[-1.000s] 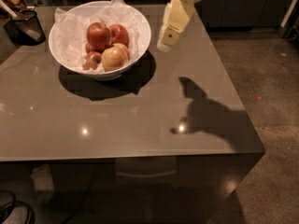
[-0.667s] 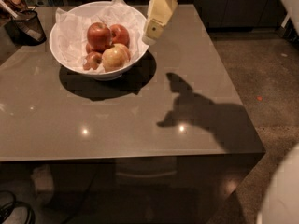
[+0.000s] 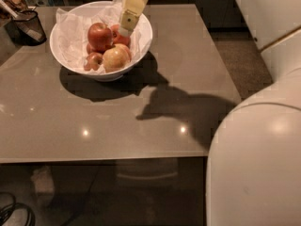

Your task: Pick apple from white bowl

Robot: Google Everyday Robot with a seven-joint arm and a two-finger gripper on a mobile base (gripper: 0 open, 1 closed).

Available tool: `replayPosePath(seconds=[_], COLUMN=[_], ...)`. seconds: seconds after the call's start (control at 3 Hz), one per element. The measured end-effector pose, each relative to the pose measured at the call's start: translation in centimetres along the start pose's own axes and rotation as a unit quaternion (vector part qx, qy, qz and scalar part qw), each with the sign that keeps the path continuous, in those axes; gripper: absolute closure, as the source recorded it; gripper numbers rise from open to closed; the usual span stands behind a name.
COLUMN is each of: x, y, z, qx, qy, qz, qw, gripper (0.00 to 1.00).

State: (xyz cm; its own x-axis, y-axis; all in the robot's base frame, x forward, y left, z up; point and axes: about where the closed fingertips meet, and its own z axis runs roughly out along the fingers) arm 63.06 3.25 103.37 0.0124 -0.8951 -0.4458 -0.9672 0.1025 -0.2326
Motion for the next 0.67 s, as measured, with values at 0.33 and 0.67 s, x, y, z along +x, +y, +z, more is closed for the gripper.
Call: replayPosePath(seconds=[0.33, 0.67], x=[-0.5, -2.5], y=[-0.5, -1.8], z=[0.2, 1.9], qx=[0.007, 0.006], qy=[-0.008, -0.034], qz=[-0.001, 0.007], qw=[0.9999, 0.9994], gripper=[0.0, 0.0])
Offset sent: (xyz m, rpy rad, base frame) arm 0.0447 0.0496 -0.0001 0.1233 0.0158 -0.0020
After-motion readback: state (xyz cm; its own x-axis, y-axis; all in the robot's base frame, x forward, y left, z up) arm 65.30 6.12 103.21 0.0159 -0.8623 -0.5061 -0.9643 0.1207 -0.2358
